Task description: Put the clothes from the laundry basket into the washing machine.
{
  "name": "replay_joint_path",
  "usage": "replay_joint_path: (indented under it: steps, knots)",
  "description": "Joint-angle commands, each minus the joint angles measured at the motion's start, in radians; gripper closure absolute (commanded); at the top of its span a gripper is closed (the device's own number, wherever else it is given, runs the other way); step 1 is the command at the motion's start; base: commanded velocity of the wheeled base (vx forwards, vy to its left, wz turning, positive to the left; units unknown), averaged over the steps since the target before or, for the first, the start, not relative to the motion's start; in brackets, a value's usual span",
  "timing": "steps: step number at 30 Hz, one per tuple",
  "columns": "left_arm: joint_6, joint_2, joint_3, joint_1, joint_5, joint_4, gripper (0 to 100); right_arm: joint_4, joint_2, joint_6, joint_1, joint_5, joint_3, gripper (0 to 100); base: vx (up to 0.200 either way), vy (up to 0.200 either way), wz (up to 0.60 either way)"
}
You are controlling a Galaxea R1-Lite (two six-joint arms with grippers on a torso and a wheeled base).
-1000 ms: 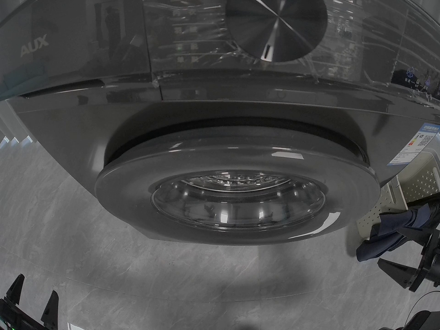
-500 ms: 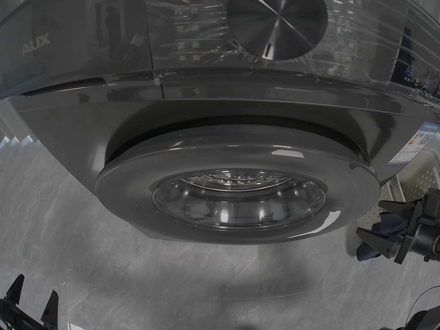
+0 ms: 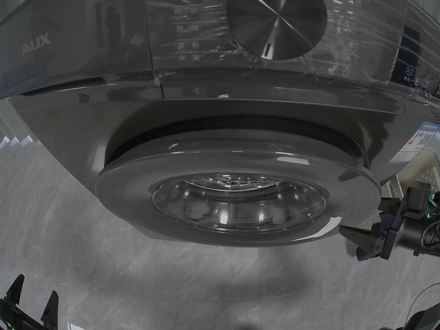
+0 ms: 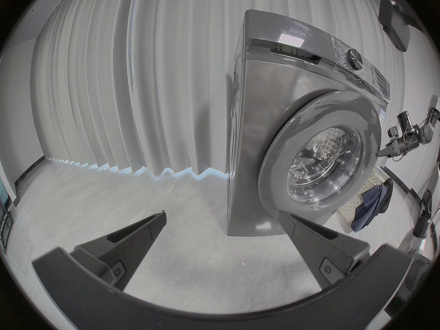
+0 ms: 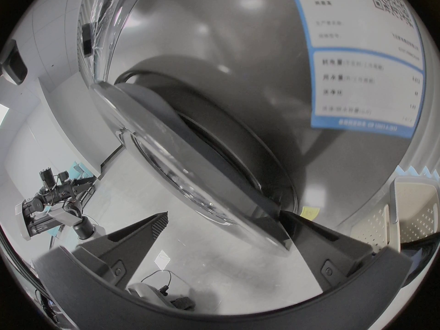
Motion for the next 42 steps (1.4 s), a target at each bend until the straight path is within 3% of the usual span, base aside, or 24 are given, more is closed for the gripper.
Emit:
replay_joint_path:
  steps: [1, 6, 16, 25, 31, 36, 42]
  knots:
    - [0.001, -0.016, 0.016, 0.000, 0.001, 0.000, 0, 0.003, -0.009, 0.002, 0.022, 0.007, 0.052, 0, 0.000, 0.000, 0.00]
    - [0.002, -0.016, 0.016, 0.000, 0.001, 0.000, 0, 0.012, -0.110, 0.001, 0.020, 0.001, 0.131, 0, 0.000, 0.000, 0.00]
    - [0.002, -0.016, 0.016, 0.000, 0.001, 0.000, 0, 0.009, -0.052, -0.007, 0.030, -0.002, 0.113, 0, -0.120, 0.000, 0.00]
    - [0.002, -0.016, 0.016, 0.000, 0.001, 0.000, 0, 0.009, -0.086, -0.001, 0.086, -0.002, 0.179, 0, 0.000, 0.000, 0.00]
    - [0.006, -0.016, 0.016, 0.000, 0.001, 0.000, 0, -0.001, -0.070, 0.001, 0.071, -0.008, 0.151, 0, 0.000, 0.000, 0.00]
    - [0.004, -0.016, 0.016, 0.000, 0.001, 0.000, 0, -0.002, -0.021, 0.001, 0.085, -0.029, 0.124, 0, -0.200, 0.000, 0.00]
    - [0.004, -0.016, 0.016, 0.000, -0.001, 0.000, 0, 0.003, -0.033, 0.002, 0.120, -0.029, 0.159, 0, -0.133, 0.000, 0.00]
